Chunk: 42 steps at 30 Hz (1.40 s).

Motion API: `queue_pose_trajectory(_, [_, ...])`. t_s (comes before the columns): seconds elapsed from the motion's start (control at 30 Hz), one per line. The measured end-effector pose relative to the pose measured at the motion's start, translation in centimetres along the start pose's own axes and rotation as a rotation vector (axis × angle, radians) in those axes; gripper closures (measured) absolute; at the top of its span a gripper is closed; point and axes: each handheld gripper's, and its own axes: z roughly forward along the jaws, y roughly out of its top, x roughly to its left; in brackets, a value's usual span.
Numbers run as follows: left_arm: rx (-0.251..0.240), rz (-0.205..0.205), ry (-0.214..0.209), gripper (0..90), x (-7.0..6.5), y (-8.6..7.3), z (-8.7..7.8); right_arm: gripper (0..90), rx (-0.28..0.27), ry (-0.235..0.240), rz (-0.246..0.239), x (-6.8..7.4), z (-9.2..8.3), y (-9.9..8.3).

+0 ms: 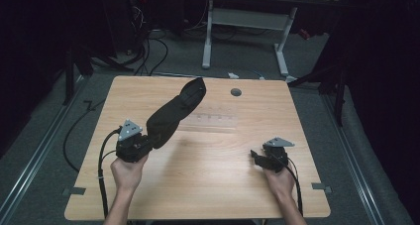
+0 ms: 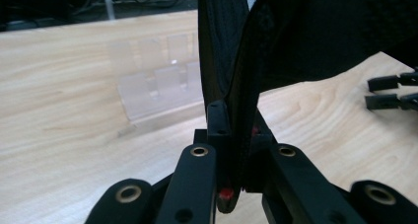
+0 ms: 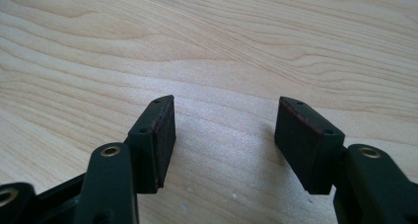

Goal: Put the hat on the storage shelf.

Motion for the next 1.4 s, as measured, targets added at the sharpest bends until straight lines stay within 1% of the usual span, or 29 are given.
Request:
queue_pose_trajectory(0.2, [-0.040,-0.010,0.012,85.7,0.1,1.5,0.7,40.7,0.001,0.001,0.003,0.0,0.0,0.0])
queue_pose_trajectory(0.33, [-0.060,-0.030,0.016,85.8,0.2,2.4,1.3,40.6,0.001,0.002,0.004,0.0,0.0,0.0])
queue_pose_trajectory(0.67, [-0.086,-0.028,0.066,85.8,0.8,3.7,3.4,40.3,0.001,0.003,0.002,0.1,0.0,0.0])
queue_pose_trajectory(0.8, [-0.096,-0.032,0.083,85.8,1.1,3.8,4.2,40.2,0.002,0.003,0.001,0.1,0.0,0.0])
queue_pose_trajectory(0.97, [-0.102,-0.021,0.104,85.8,1.3,3.8,5.4,40.0,0.002,0.003,0.000,0.1,0.0,0.0])
queue_pose_trajectory(1.07, [-0.105,-0.037,0.112,85.8,1.6,3.7,6.0,39.9,0.002,0.003,-0.001,0.1,0.0,0.0])
queue_pose_trajectory(1.17, [-0.103,-0.037,0.131,85.8,1.9,3.4,6.7,39.8,0.002,0.003,-0.002,0.1,0.0,0.0])
queue_pose_trajectory(1.2, [-0.103,-0.032,0.138,85.8,2.0,3.3,6.9,39.8,0.002,0.003,-0.002,0.1,0.0,0.0])
queue_pose_trajectory(1.37, [-0.112,-0.041,0.151,85.8,2.3,3.2,7.4,39.8,0.001,0.004,0.000,0.1,0.0,0.0])
queue_pose_trajectory(1.4, [-0.112,-0.038,0.156,85.7,2.4,3.1,7.5,39.8,0.001,0.004,-0.001,0.1,0.0,0.0])
